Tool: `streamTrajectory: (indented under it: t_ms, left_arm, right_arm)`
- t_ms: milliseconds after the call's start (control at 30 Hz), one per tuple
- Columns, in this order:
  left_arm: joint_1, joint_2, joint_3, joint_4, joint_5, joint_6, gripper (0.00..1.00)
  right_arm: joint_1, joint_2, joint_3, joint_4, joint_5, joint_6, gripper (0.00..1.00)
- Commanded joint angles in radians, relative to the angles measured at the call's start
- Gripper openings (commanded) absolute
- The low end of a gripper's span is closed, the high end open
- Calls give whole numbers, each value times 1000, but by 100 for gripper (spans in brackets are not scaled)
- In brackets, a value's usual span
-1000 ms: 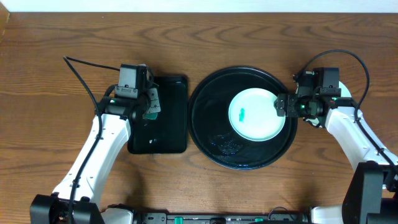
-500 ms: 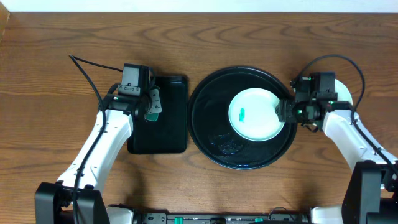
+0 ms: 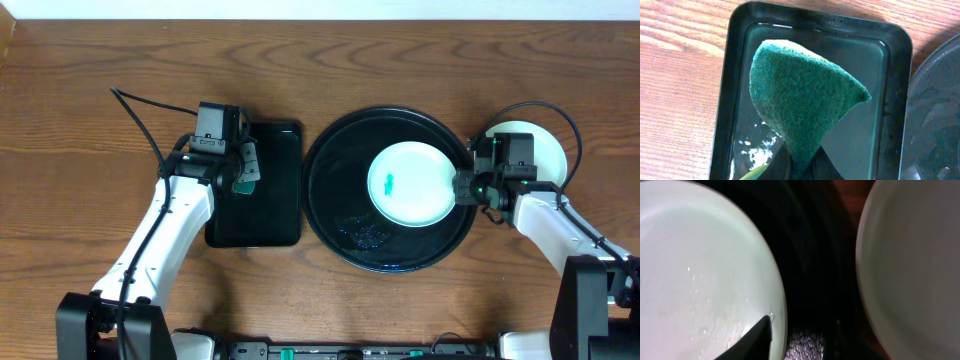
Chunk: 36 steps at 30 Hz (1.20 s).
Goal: Clean dirty plates on tray and stack at the side
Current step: 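Hold the plate rim with the right gripper, pulling it slightly left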
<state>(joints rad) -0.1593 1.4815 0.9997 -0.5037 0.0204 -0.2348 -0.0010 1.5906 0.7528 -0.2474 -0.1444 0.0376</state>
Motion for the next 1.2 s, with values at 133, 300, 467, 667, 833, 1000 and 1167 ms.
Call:
streamTrajectory:
  t_ms: [133, 300, 467, 667, 833, 1000, 1167]
  left_arm:
    - [-1, 2, 19, 4, -5, 10, 8]
    - [-1, 2, 19, 4, -5, 10, 7]
    - [-1, 2, 19, 4, -5, 10, 7]
    - [-1, 2, 19, 4, -5, 10, 7]
    - [-2, 2, 19, 4, -5, 10, 8]
    - [-1, 2, 19, 3, -5, 10, 8]
    - [-1, 2, 19, 3, -5, 10, 7]
  right_arm:
    - [9, 7, -23, 42, 5, -2, 35]
    - [10, 7, -23, 46, 5, 20, 26]
    - [10, 7, -23, 49, 6, 82, 21]
    - [17, 7, -23, 46, 5, 81, 22]
    - [36, 7, -24, 48, 5, 80, 8]
    - [48, 7, -24, 50, 6, 77, 7]
    - [48, 10, -24, 49, 21, 77, 11]
